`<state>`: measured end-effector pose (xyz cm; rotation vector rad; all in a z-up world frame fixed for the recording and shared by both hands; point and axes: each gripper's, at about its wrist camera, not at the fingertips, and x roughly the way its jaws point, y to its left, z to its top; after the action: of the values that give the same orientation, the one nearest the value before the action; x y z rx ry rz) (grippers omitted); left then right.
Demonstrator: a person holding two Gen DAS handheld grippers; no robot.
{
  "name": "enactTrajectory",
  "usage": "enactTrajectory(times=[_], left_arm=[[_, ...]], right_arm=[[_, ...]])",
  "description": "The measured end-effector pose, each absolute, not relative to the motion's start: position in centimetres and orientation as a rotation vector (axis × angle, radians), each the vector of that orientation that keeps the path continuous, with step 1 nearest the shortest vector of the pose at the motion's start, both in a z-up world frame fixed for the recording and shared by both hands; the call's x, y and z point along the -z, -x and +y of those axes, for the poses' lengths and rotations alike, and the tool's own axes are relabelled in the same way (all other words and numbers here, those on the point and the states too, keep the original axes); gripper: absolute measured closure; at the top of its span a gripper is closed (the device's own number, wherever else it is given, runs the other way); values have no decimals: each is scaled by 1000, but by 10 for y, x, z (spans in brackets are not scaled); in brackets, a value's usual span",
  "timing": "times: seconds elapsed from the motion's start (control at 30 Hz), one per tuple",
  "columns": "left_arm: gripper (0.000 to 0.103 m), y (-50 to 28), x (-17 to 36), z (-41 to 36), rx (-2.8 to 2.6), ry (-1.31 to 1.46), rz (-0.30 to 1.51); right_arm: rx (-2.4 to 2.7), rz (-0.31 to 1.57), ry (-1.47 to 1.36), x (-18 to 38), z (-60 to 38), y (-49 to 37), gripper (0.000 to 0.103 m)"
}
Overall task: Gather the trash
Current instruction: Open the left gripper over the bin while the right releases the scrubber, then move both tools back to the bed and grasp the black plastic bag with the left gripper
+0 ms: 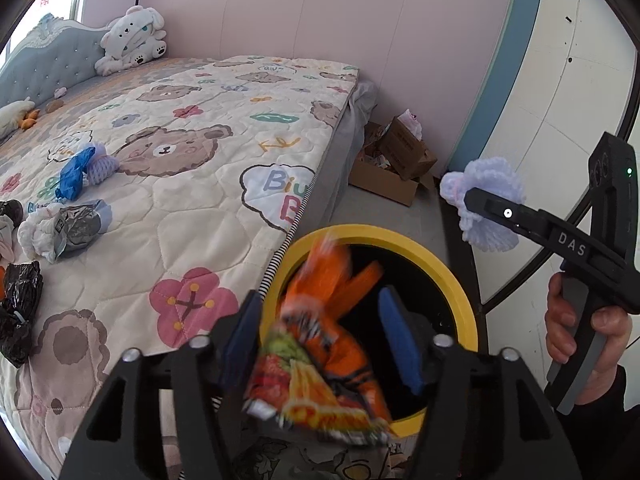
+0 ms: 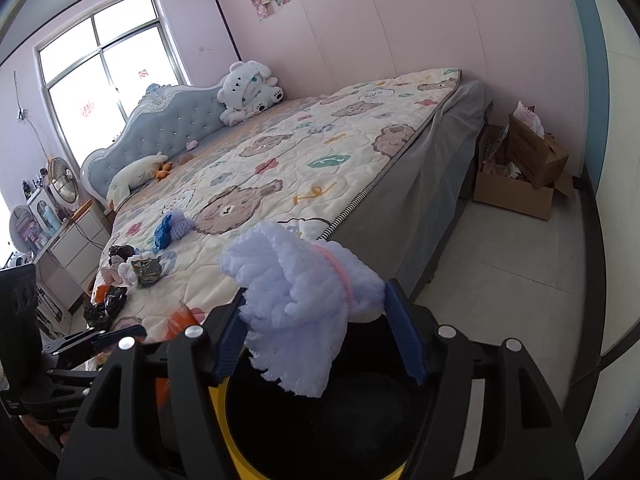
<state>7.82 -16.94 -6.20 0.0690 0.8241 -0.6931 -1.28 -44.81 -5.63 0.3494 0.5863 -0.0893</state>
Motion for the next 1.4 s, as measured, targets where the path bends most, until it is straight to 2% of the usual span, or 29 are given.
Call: enactTrajectory(times=[0.07, 0.2, 0.27, 0.37, 0.93, 1.4], left_arm=[[33, -79, 60, -167, 685, -62, 815], [26, -81, 57, -162, 661, -51, 798], [24, -83, 55, -159, 654, -40, 795], [22, -85, 53, -154, 643, -30, 787], [17, -108, 34, -91, 511, 36, 720], [17, -124, 33, -21, 342, 50, 700]], right_arm=[[102, 587, -357, 56, -450, 12, 36], [127, 585, -353, 55, -452, 11, 34], [128, 583, -350, 55, -452, 10, 29], [122, 593, -347, 58, -449, 7, 28], [25, 535, -268, 40, -407, -23, 24], [-147, 516, -143, 26, -327, -85, 23]])
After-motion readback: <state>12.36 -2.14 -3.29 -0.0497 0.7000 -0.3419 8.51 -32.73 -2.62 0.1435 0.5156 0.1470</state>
